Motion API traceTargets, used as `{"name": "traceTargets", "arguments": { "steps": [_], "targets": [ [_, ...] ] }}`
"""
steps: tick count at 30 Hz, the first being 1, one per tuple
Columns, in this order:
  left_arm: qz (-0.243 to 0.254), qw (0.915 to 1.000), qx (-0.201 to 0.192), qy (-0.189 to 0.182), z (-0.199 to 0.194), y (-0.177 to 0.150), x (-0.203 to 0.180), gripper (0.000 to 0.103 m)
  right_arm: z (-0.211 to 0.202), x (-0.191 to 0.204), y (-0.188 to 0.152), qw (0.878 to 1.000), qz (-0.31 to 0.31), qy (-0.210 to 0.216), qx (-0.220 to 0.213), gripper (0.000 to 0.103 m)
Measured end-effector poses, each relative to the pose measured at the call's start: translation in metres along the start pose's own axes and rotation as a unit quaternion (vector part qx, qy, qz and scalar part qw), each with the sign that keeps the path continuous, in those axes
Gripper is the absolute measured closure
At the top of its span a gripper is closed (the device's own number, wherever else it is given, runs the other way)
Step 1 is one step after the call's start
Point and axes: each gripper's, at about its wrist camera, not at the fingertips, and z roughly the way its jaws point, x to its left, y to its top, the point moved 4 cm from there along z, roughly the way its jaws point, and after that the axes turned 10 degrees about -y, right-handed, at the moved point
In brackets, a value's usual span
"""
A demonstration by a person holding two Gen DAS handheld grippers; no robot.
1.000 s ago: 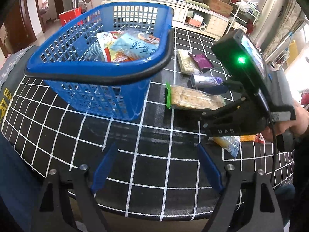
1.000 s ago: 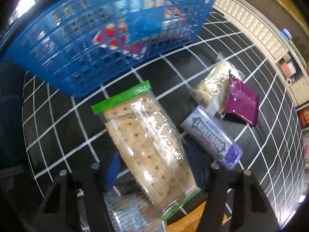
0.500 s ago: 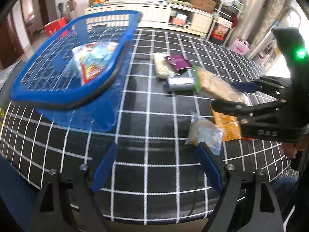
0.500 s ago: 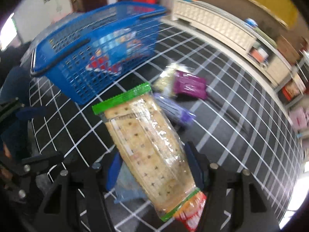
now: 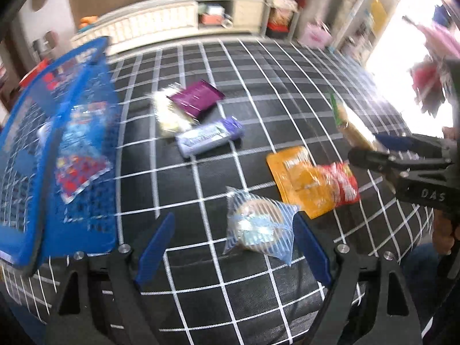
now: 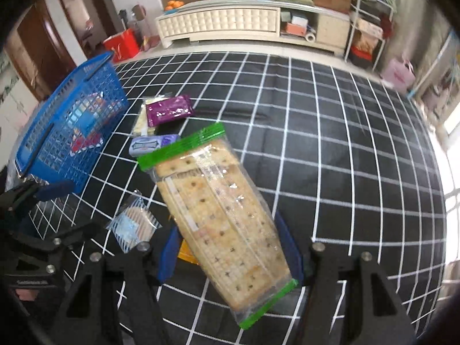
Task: Organize snacks
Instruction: 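Lift the cracker pack with the right tool while the left tool grasps the striped cookie bag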
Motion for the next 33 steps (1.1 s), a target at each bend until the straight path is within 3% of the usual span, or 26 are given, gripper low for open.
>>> {"name": "traceTargets", "arguments": {
  "steps": [3, 6, 16, 21, 24, 26, 33],
  "targets": [
    [0.065, 0.9961, 0.053, -0.026, 0.023, 0.002, -0.012, 0.021, 0.002, -0.002, -0.007, 1.000, 0.014, 0.010, 0.005, 0.036],
    [0.096, 0.9924, 0.073, -0.023, 0.038, 0.003, -0.016, 0.021, 0.005, 0.002, -0.012, 1.000, 0.013, 0.016, 0.008, 0.036],
    [0.109, 0.9840, 0.132, -0.048, 0.083, 0.004, -0.013, 0.021, 0.013, 0.006, -0.023, 0.999, 0.007, 0.029, 0.022, 0.036],
    [0.142, 0.9815, 0.126, -0.022, 0.089, -0.002, -0.022, 0.021, 0.021, 0.008, -0.027, 0.999, 0.006, 0.030, 0.034, 0.036],
    [0.137, 0.9825, 0.125, -0.022, 0.084, -0.003, -0.023, 0.041, 0.021, 0.009, -0.027, 0.999, 0.004, 0.028, 0.037, 0.036],
    [0.135, 0.9825, 0.127, -0.017, 0.083, -0.003, -0.022, 0.046, 0.019, 0.009, -0.027, 0.999, 0.005, 0.027, 0.037, 0.036],
    [0.139, 0.9874, 0.075, -0.014, 0.033, 0.009, -0.018, 0.048, -0.003, 0.016, -0.018, 1.000, 0.003, 0.021, 0.022, 0.036]
  ]
}}
